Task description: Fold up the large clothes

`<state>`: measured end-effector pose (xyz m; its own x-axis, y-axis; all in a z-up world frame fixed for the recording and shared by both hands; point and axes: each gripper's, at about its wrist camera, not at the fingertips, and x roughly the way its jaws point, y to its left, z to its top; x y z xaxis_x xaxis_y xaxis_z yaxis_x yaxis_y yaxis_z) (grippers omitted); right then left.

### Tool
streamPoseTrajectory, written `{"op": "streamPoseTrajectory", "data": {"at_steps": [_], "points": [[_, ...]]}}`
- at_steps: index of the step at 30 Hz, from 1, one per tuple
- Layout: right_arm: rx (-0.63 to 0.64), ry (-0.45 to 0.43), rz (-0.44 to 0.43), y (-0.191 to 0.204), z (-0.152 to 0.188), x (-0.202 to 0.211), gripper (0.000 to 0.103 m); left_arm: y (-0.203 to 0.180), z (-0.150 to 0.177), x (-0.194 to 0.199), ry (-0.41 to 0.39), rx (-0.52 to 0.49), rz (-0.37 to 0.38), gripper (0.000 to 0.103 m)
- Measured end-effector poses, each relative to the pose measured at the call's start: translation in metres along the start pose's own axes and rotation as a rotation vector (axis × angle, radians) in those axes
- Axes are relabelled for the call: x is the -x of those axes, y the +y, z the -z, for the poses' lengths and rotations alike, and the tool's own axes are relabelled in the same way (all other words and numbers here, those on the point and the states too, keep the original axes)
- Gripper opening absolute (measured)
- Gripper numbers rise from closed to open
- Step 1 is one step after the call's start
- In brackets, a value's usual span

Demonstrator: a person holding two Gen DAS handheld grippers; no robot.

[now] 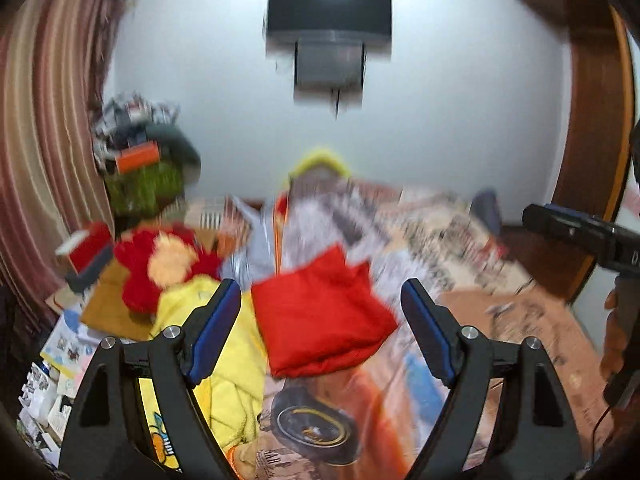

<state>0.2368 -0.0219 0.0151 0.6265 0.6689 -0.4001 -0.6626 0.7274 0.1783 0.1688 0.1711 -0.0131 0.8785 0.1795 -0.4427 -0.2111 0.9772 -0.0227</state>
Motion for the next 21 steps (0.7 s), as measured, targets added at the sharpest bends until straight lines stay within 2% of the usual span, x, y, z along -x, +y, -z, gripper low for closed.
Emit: {"op": "streamPoseTrajectory", "data": {"at_steps": [3,5,10,12,13,15,17,21], "points": [[0.048,-0.13,-0.001,0.027,-0.005,0.057,0.082,-0.011,-0.008,0.061,-0.127,0.003,0.01,0.082],[0.068,-0.198,0.013,0.041,-0.003,0.083,0.082,-0.016,-0.008,0.09,-0.184,0.01,0.012,0.082],[0.097,-0.292,0.033,0.065,0.01,0.122,0.082,-0.03,0.002,0.151,-0.305,0.022,-0.003,0.082],[0.101,-0.305,0.049,0.071,0.015,0.127,0.082,-0.036,0.008,0.165,-0.331,0.013,-0.046,0.084],[0.1,-0.317,0.063,0.073,0.018,0.129,0.083,-0.039,0.012,0.171,-0.342,0.005,-0.066,0.088],[0.1,-0.339,0.095,0.078,0.023,0.131,0.095,-0.044,0.019,0.18,-0.36,-0.003,-0.098,0.096],[0.098,-0.363,0.129,0.082,0.028,0.134,0.103,-0.048,0.026,0.188,-0.378,-0.008,-0.125,0.101],[0.095,-0.339,0.141,0.083,0.027,0.128,0.103,-0.048,0.033,0.192,-0.373,-0.001,-0.12,0.102]]}}
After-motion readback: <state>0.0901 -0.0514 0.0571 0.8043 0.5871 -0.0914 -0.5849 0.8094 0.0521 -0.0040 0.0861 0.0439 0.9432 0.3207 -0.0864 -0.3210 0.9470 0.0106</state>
